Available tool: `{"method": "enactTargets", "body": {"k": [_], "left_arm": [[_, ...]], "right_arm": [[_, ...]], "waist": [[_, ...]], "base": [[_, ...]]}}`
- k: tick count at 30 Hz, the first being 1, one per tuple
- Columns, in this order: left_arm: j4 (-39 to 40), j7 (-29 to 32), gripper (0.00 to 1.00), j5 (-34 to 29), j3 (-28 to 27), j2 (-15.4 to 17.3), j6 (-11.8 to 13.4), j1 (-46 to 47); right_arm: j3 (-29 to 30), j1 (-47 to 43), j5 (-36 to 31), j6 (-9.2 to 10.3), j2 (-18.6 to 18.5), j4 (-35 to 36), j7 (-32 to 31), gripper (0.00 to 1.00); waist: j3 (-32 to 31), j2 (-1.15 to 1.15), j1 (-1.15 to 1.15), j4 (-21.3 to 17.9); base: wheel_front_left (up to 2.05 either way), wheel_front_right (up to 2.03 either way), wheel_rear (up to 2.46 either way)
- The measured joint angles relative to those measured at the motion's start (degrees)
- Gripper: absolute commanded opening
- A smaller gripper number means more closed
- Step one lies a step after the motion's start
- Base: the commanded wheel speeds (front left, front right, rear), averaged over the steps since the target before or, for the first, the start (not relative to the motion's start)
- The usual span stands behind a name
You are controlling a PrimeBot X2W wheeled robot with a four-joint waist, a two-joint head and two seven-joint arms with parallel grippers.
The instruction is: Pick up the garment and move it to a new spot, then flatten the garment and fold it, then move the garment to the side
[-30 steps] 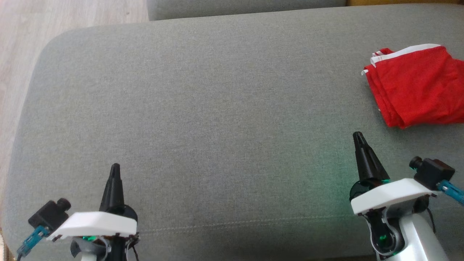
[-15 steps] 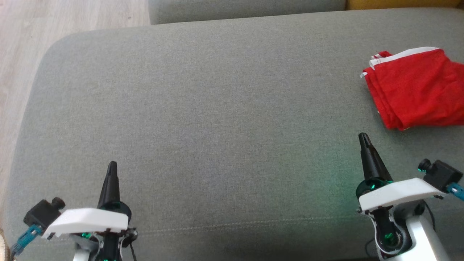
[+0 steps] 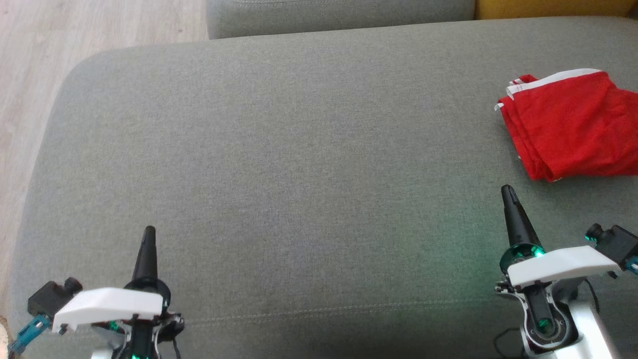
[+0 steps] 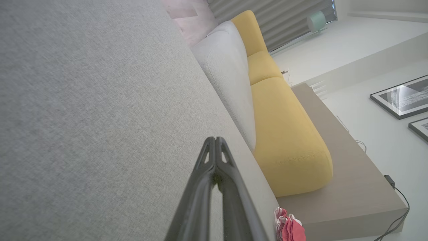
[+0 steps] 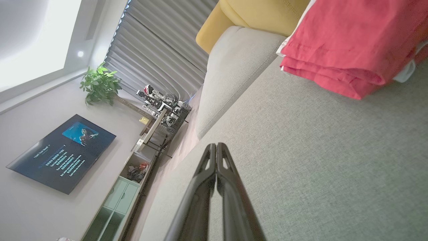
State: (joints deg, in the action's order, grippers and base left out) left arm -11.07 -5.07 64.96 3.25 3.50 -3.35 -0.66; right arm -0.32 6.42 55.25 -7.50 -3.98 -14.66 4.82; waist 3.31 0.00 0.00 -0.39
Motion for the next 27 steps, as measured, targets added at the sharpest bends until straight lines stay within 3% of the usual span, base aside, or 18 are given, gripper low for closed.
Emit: {"method": "enactTargets", "body": {"k": [27], "left_arm": [[-2.24, 4.56, 0.00, 14.78, -2.23, 0.10, -1.78, 2.11]], "right_arm": [[2.36, -0.26, 19.70, 0.00, -0.02, -0.48, -4.42, 0.00]], "waist": [[-1.62, 0.00, 0.00, 0.20]], "base": [[0.00, 0.00, 0.00]]}}
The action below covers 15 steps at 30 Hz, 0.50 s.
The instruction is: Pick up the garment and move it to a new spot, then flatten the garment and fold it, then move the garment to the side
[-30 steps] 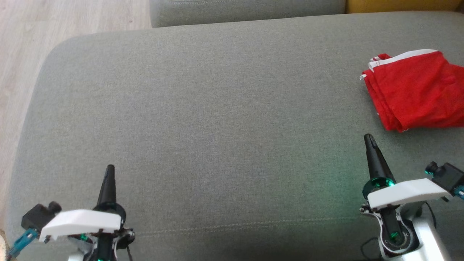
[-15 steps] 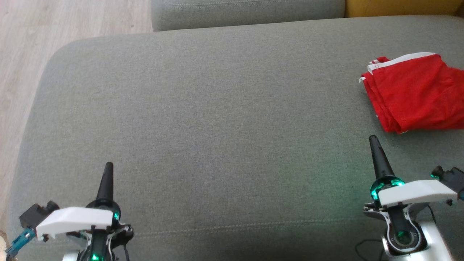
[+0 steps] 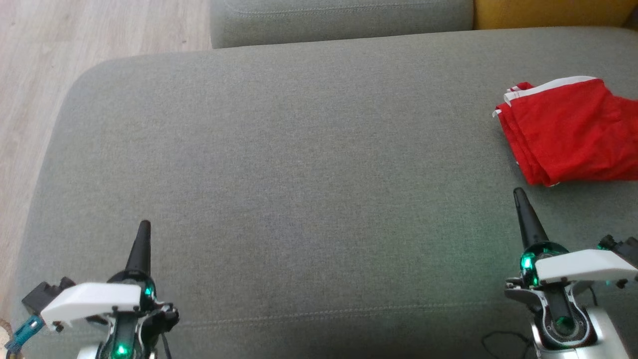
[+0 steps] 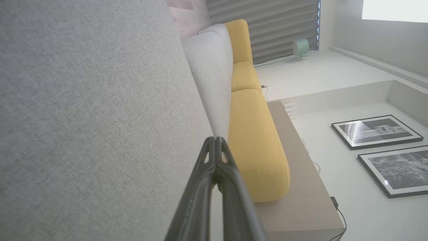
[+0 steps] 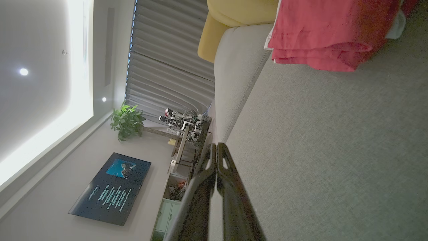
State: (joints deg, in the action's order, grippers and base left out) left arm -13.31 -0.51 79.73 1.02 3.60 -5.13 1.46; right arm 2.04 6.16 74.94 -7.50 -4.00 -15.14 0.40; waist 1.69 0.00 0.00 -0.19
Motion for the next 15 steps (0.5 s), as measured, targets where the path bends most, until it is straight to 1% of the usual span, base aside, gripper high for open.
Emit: {"method": "enactTargets", "body": {"k": [15], "left_arm": [[-1.31, 2.47, 0.00, 7.86, -1.68, 0.01, -1.01, 0.29]], "right_arm": [[1.49, -1.19, 10.49, 0.01, 0.00, -0.45, -2.15, 0.00]], "waist": [[-0.87, 0.00, 0.00, 0.11]], "base": [[0.00, 0.00, 0.00]]}}
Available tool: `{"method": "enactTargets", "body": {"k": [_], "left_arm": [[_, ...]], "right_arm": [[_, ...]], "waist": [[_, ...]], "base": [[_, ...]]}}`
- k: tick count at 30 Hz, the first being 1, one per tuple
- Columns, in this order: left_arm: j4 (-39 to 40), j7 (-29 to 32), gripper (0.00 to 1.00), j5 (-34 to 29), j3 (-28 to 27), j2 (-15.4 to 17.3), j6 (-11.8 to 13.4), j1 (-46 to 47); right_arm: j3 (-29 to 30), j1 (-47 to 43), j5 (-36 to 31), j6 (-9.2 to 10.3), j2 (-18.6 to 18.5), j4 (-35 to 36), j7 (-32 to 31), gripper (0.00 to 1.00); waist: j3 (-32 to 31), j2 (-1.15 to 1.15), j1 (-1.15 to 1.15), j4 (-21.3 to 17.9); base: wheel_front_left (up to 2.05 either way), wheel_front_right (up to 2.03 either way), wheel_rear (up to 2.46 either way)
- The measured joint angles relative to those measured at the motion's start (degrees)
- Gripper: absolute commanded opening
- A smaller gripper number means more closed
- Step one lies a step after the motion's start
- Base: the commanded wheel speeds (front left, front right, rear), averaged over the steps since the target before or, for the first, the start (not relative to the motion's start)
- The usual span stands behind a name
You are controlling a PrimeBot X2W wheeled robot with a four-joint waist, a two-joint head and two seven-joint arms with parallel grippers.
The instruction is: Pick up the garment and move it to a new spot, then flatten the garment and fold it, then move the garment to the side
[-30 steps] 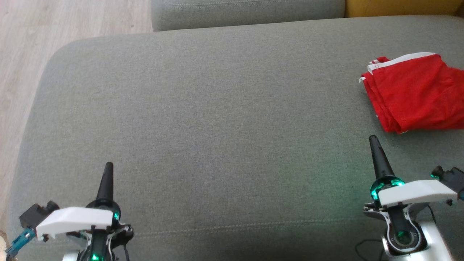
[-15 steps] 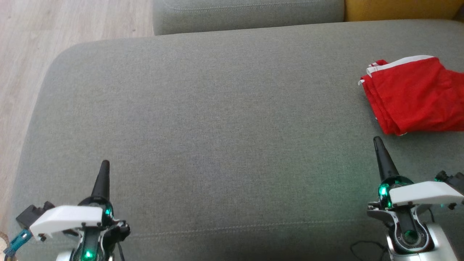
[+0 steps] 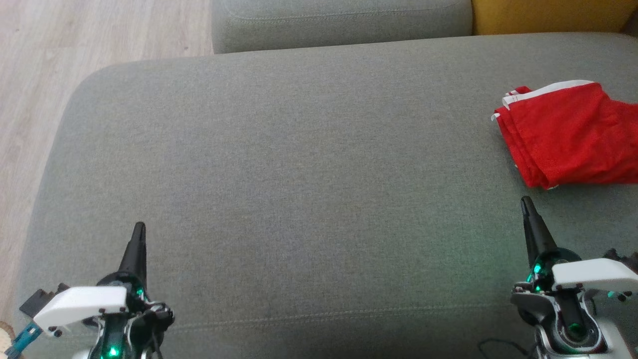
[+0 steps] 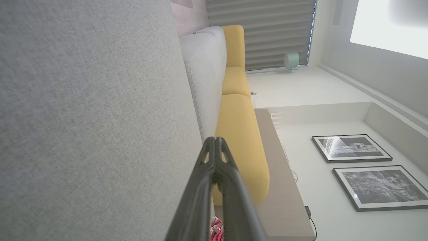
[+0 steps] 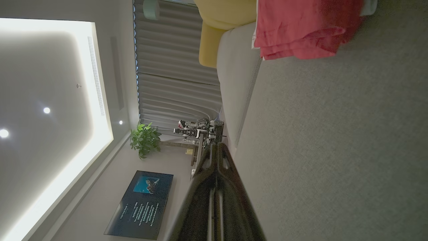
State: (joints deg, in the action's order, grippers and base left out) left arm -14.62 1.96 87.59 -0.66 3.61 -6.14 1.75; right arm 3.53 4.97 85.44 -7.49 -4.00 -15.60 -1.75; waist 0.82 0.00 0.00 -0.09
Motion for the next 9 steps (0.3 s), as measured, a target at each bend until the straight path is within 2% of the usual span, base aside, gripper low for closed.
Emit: {"method": "enactTargets", "body": {"k": [9], "left_arm": [[-0.55, 1.59, 0.00, 4.57, -0.44, -0.01, -0.75, 1.08]], "right_arm": [[0.86, 0.01, 6.11, 0.00, 0.01, -0.12, -1.74, 0.00]], "waist": [[-0.52, 0.00, 0.00, 0.06]], "base": [[0.00, 0.00, 0.00]]}}
